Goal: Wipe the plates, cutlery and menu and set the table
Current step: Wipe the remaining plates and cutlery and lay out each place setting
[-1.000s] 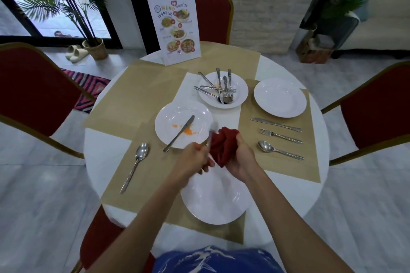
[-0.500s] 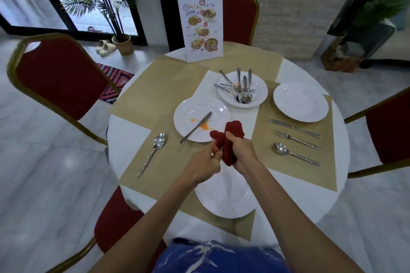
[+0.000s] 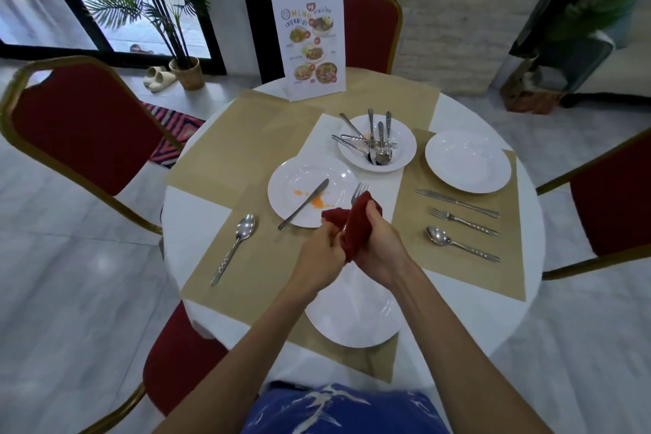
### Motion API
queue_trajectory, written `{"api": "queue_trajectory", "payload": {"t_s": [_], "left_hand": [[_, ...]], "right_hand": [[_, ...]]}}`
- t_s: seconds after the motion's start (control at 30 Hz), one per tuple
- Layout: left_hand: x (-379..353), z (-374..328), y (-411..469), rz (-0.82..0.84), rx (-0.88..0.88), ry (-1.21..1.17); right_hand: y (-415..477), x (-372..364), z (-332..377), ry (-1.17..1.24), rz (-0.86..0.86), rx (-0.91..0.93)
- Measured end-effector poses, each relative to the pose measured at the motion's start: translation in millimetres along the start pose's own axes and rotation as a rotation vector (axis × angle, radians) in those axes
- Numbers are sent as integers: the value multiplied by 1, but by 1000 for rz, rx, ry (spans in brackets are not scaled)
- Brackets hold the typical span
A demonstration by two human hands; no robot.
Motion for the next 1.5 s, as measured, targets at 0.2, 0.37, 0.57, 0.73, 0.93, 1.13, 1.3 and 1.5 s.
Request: {"api": "queue_trajectory", "payload": {"t_s": [0.2,0.37,0.57,0.73,0.93,1.13,1.3,1.5], "left_hand": [[-6,2,-16,142,-12,6],[7,14,-29,95,26,57],[-3,16,-17,-40,-5,49],[-5,34,-19,110,-9,123],[37,30,6,-240,-16,82],[43,39,25,-206,149,-216],[87,37,37,-278,206,-378],[77,32,22,-192,165,-318]], "right_hand": [[4,18,36,-206,-200,98],[18,69,58,-11,-362,109],[-4,11,-3,-223,-44,20],[-6,6,-11,-329,-53,80],[-20,-4,-13,-641,-8,127],[-38,-31,-25,-603,139,56],[-54,-35,-24,-588,263,7],[-54,-39,-22,-663,268,37]]}}
Point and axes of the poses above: each hand's wrist, its own y-axis towards the middle knuckle, its own x-axis out of the back of the hand, z = x × y, the point moved 4 cm from there along y, towards the middle knuckle, and after that the axes turned 6 degrees about x, right-handed, at the moved point
